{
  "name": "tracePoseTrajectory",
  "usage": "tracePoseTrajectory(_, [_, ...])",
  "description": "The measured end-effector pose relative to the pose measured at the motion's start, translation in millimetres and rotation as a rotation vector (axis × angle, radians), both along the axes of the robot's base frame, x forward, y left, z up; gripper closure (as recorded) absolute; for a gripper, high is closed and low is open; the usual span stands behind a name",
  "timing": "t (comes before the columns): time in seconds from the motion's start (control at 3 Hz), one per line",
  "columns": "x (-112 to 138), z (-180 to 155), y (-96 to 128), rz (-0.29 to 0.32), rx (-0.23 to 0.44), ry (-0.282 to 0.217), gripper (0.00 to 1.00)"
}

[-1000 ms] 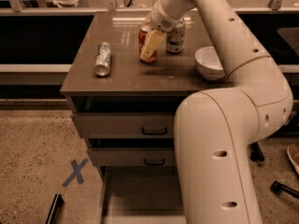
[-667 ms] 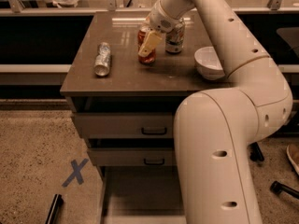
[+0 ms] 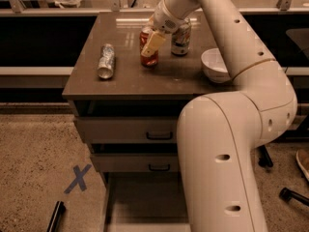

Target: Place coke can into bottom drawer

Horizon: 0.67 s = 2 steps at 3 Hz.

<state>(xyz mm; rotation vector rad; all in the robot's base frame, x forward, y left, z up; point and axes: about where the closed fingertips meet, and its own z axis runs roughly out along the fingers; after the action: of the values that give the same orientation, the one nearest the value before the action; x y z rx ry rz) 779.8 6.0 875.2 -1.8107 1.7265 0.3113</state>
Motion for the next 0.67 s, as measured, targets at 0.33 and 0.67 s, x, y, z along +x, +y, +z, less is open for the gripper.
tracePoseTrajectory(0.33, [0.0,2.4,0.1,0.0,0.0,0.0,1.0])
tracePoseTrajectory(0.67, [0.0,2.5,0.1,0.0,0.0,0.0,1.0])
